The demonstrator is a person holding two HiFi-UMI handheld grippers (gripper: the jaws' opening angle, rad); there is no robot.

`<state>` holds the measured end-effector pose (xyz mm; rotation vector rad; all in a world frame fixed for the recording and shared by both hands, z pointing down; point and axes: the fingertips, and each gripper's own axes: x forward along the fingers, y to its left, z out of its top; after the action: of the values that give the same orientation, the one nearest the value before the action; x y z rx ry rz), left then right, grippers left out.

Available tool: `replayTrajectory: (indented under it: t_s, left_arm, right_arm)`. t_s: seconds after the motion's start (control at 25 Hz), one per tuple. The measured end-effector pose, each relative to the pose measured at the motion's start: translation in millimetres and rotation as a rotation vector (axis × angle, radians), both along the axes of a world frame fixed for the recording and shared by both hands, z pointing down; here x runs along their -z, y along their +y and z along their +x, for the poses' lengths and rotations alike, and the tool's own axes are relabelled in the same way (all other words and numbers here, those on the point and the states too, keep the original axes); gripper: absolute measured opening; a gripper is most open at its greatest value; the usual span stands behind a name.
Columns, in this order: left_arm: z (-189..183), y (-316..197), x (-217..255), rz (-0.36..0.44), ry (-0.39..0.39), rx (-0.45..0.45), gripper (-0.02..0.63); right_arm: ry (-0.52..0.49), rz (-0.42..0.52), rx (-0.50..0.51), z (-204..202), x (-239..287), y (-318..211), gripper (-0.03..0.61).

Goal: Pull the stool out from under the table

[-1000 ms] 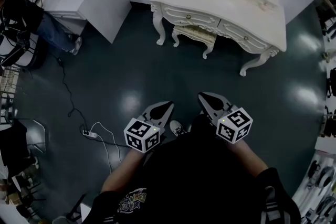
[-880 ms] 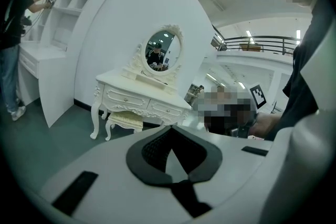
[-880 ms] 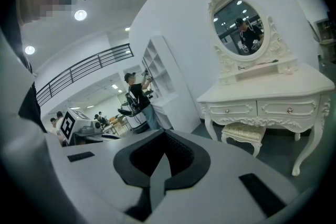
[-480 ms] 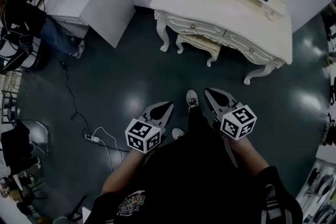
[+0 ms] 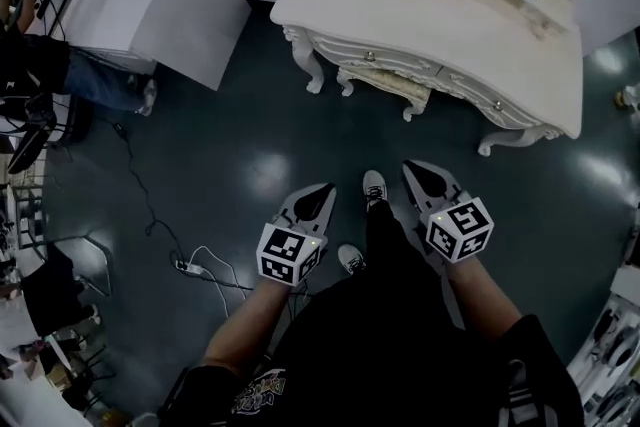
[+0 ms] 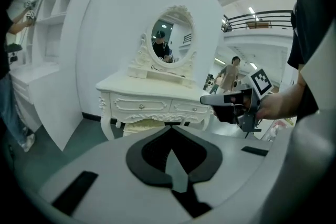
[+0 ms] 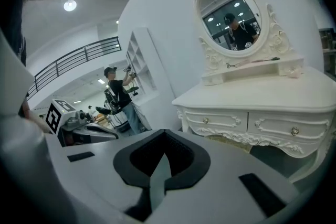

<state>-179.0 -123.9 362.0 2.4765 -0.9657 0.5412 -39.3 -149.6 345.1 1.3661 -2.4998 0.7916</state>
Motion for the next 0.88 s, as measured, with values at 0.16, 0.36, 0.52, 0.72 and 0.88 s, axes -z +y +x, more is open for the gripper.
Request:
replayTrajectory:
  t_s: [0.16,0.36,0.52,0.72,0.88]
  left_arm:
    - [12.1,-51.2,-35.8,-0.009,-0.023,0.002,0.008]
    - [17.9,-107.9,-93.5,-0.006,-0.046,0.030,0.008]
    - [19.6,-146.0,-150.0,0.001,-0.073,0.037,0.008]
    - [22.3,-192.2,-219.0,0.037,-0.095,0.045,0.008]
    - [29.4,-218.3,-281.0,0.058,-0.116,0.027,0.008]
  right_arm:
    - [0.008,-0.016,-0.042,18.1,-32.9,-36.2,0.026]
    - [0.035,-0.035,-0.116,48.7,-87.3,-71.8,0.026]
    - [0.057,-0.031,-0.182,77.0,-136.2,-96.9,0.026]
    - [0.089,-0.031,-0.242,98.0,-211.0,-119.9,0.026]
    - [0.122,-0.012,-0.304,117.3,-266.3,-131.8,0.026]
